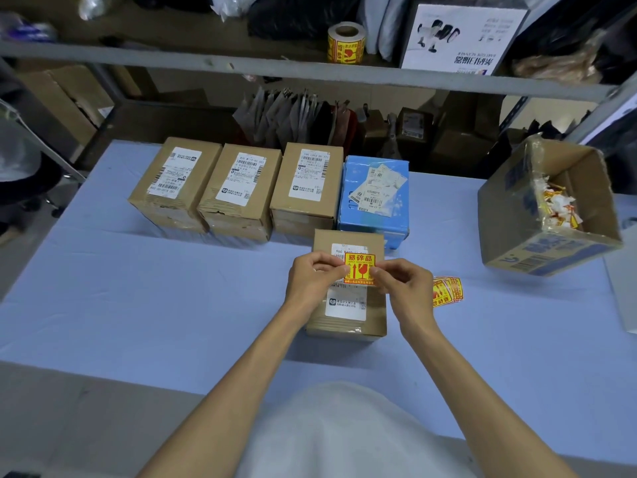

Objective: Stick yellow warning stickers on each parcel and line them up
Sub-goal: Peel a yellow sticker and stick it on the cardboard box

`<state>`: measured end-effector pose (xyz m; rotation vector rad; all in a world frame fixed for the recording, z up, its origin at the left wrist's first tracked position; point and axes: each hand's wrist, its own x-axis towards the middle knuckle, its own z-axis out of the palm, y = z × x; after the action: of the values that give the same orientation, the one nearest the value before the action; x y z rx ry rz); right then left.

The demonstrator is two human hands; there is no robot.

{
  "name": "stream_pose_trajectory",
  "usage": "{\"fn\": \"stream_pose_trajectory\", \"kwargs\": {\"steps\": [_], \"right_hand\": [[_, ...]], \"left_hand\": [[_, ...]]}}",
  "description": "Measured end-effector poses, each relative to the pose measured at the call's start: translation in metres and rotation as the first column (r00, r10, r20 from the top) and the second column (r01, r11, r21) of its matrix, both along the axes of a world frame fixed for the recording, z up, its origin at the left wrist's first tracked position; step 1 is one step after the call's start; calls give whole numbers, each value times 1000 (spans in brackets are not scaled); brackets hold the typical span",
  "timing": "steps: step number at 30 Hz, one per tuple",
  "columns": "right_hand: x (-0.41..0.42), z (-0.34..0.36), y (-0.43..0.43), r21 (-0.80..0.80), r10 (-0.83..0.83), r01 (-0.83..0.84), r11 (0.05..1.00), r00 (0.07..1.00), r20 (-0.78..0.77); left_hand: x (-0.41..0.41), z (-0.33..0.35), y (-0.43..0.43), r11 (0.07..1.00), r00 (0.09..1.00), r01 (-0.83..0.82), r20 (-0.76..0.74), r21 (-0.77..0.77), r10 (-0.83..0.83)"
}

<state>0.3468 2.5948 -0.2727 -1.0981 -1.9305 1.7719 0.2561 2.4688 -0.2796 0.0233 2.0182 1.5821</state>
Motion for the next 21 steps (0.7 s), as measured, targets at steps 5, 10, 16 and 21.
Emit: {"fn": "stream_pose_trajectory", "kwargs": {"steps": [5,10,16,21], "right_hand": [[10,-8,-3,30,1,-4,1000,994,105],[19,-14,0,97,1,-15,995,989,150],[24,-21,1,127,2,-25,992,985,174],[25,-22,1,116,-9,-11,993,985,171]], "left_hand": [[15,-4,-1,995,1000,-2,-9,-97,1],[24,-8,6,974,999,15,-41,-226,-25],[28,-12,9,960,995,32,-79,-279,-56],[29,-13,11,950,992,37,-103,-312,-72]]}}
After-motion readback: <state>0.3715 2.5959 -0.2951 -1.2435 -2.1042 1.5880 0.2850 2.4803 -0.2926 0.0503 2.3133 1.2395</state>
